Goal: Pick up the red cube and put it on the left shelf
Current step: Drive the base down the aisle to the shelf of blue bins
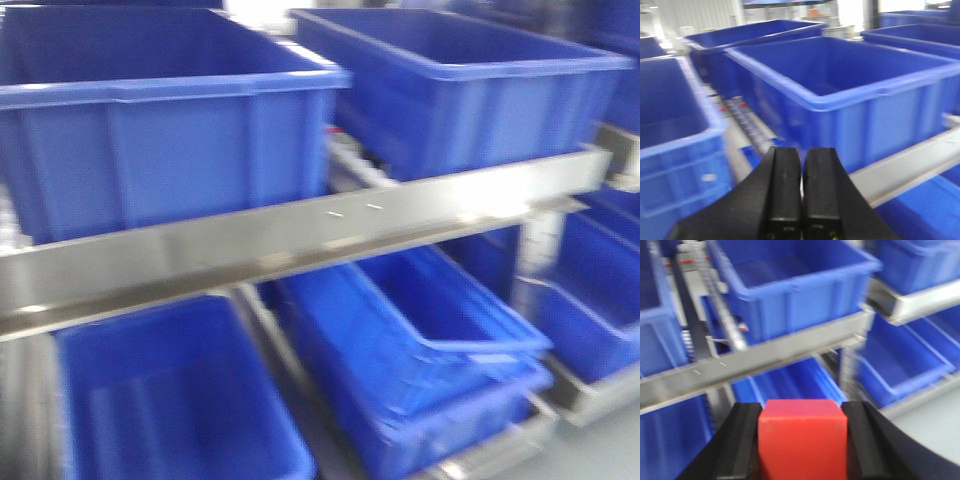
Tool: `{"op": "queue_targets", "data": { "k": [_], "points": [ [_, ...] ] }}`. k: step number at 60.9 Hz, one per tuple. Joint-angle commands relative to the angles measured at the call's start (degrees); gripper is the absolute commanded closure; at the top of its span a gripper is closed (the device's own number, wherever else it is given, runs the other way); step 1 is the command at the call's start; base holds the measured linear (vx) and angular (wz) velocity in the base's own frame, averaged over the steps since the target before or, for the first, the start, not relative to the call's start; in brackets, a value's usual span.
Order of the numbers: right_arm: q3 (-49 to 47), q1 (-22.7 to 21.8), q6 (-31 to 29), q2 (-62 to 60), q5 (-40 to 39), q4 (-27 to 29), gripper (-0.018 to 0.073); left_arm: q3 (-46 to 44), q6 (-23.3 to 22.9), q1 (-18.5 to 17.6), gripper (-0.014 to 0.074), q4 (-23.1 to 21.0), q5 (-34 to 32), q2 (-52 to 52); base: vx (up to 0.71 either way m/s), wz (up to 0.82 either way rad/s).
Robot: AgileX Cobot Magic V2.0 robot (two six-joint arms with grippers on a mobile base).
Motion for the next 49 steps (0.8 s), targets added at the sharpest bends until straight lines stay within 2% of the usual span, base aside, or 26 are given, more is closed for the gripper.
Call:
{"op": "queue_targets", "data": {
  "k": [1,28,49],
  "points": [
    [-1.69,0.00,-0.21,0.25,-5.02,-0.57,0.0493,1.26,0.11,-0.36,0.0491,-0.11,-4.80,0.46,0.37,0.69],
    [-1.69,0.00,-0.21,0.25,-5.02,-0.57,0.0493,1.26,0.11,-0.36,0.0491,-0.11,-4.80,0.46,0.29,0.63],
    [-1.69,0.00,-0.21,0.25,-5.02,-0.57,0.0493,1.26,0.11,-0.36,0.0491,-0.11,-4.80,0.46,0.19,0.48]
  ]
}}
